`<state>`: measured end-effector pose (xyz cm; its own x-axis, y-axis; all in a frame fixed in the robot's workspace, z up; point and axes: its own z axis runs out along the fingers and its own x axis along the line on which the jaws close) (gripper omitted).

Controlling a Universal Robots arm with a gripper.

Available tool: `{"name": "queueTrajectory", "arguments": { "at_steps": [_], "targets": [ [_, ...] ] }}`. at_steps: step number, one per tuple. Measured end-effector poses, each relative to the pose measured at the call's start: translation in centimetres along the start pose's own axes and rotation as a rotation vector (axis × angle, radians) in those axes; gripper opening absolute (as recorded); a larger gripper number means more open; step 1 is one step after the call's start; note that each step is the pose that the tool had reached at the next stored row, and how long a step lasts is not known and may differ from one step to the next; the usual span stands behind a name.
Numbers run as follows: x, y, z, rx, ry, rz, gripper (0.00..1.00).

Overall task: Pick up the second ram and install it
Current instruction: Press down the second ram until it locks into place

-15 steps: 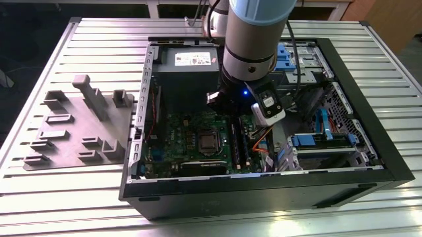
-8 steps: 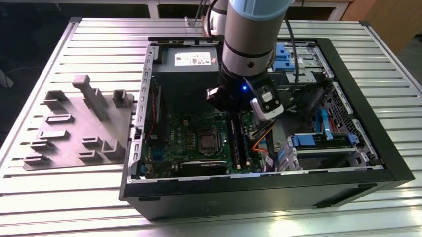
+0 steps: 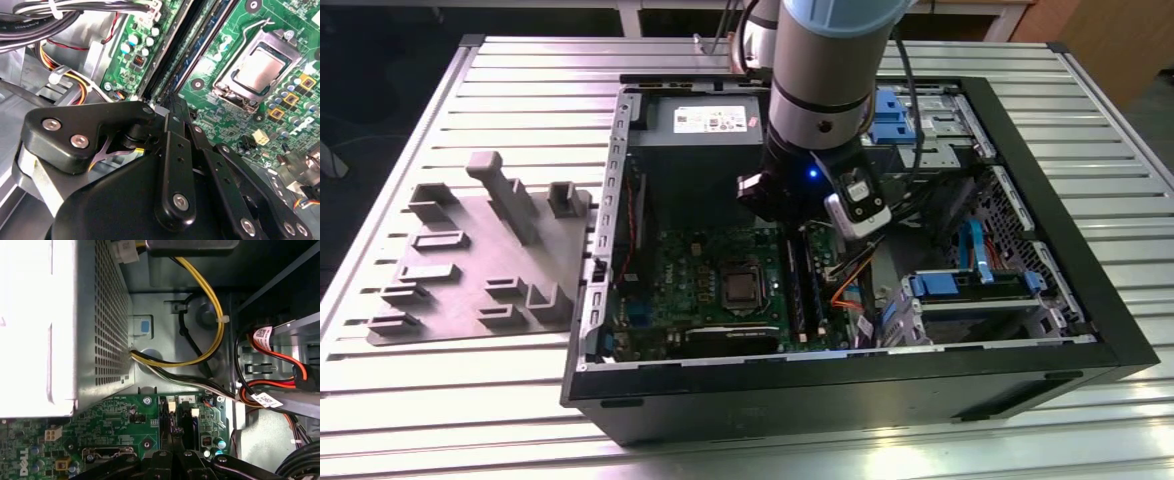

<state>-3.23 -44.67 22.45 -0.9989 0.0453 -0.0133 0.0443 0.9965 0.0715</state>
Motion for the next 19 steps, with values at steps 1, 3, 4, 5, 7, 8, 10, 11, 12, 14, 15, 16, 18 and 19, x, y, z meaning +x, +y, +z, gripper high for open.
{"name": "queueTrajectory", "arguments": {
  "at_steps": [1,3,4,5,7,8,10,11,12,14,15,16,18,19],
  "targets": [
    [0.0,0.02,0.09,-0.0001,0.0,0.0,0.1],
    [0.01,0.02,0.11,0.0001,0.0,0.0,0.1],
    [0.01,0.02,0.11,0.0002,0.0001,0.0,0.1],
    [0.01,0.02,0.18,-0.0002,-0.0001,0.0,0.1],
    [0.01,0.01,0.31,0.0001,0.0,0.0,0.1],
    [0.01,0.01,0.31,0.0001,0.0,0.0,0.1],
    [0.01,0.01,0.31,0.0003,0.0001,0.0,0.1],
    [0.01,0.01,0.32,0.0001,0.0,0.0,0.1],
    [0.01,0.01,0.33,0.0,0.0,0.0,0.1],
    [0.01,0.0,0.4,0.0001,0.0,0.0,0.1],
    [0.01,0.0,0.45,0.0002,0.0,0.0,0.1],
    [0.01,-0.01,0.46,0.0004,0.0001,0.0,0.1],
    [0.01,-0.01,0.47,0.0003,0.0001,0.0,0.1],
    [0.01,0.0,0.48,0.0001,0.0,0.0,0.1]
  ]
}}
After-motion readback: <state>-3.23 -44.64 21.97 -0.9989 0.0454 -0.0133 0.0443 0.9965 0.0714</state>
